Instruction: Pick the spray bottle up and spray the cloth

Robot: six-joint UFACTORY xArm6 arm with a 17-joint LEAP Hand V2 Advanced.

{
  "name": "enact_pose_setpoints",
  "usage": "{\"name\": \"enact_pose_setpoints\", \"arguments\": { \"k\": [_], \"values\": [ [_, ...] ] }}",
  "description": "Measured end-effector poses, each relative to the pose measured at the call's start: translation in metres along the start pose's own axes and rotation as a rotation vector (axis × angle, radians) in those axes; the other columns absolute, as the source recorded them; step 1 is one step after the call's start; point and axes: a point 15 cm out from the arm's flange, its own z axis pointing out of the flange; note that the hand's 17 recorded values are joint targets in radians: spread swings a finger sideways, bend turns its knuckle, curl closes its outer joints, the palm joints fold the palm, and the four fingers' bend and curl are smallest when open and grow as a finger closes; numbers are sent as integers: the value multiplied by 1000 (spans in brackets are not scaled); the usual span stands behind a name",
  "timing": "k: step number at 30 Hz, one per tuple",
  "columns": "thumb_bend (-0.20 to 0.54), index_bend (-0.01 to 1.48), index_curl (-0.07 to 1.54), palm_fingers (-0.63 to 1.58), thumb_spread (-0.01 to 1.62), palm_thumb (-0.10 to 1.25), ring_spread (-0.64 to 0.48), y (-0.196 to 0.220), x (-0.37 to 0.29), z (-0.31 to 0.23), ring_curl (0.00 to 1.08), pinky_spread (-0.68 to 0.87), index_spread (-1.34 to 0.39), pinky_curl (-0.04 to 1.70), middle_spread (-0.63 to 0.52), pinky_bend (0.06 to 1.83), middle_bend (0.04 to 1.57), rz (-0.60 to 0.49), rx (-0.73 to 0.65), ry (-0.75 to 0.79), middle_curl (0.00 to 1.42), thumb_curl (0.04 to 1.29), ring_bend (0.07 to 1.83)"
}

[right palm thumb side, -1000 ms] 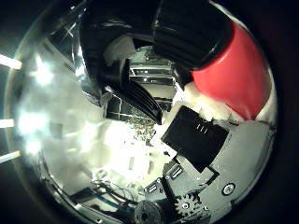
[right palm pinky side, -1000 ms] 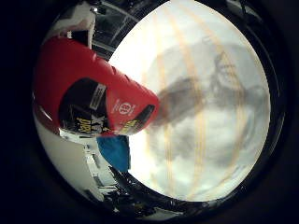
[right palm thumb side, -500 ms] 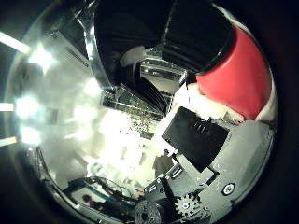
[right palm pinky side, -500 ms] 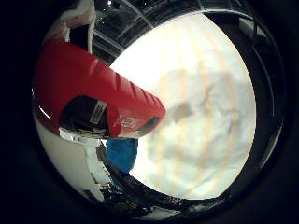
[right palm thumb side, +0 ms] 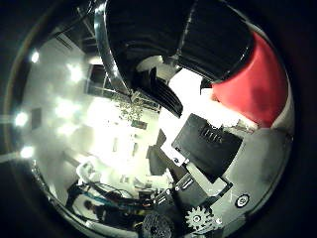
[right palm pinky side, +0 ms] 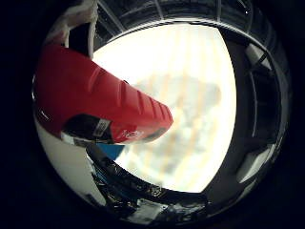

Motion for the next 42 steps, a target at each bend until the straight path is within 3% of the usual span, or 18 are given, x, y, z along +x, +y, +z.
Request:
{"name": "enact_pose_setpoints", "arguments": {
  "k": [13, 27, 36, 42],
  "values": [
    [-14, 1145, 813, 1147, 867, 1045, -185, -4, -62, 48, 687, -130, -227, 1423, -100, 1044, 1415, -128, -160, 302, 672, 837, 1462],
    [-15, 1147, 811, 1146, 855, 1033, -185, -24, -85, 63, 687, -129, -227, 1433, -109, 1040, 1409, -285, -162, 572, 679, 861, 1463],
    [-16, 1151, 816, 1146, 847, 1015, -185, -47, -92, 63, 687, -129, -229, 1435, -113, 1039, 1407, -473, -208, 796, 682, 864, 1463],
    [-15, 1149, 817, 1147, 841, 1014, -186, -51, -105, 85, 688, -129, -229, 1436, -114, 1038, 1406, -519, -269, 831, 683, 868, 1467]
  ]
}}
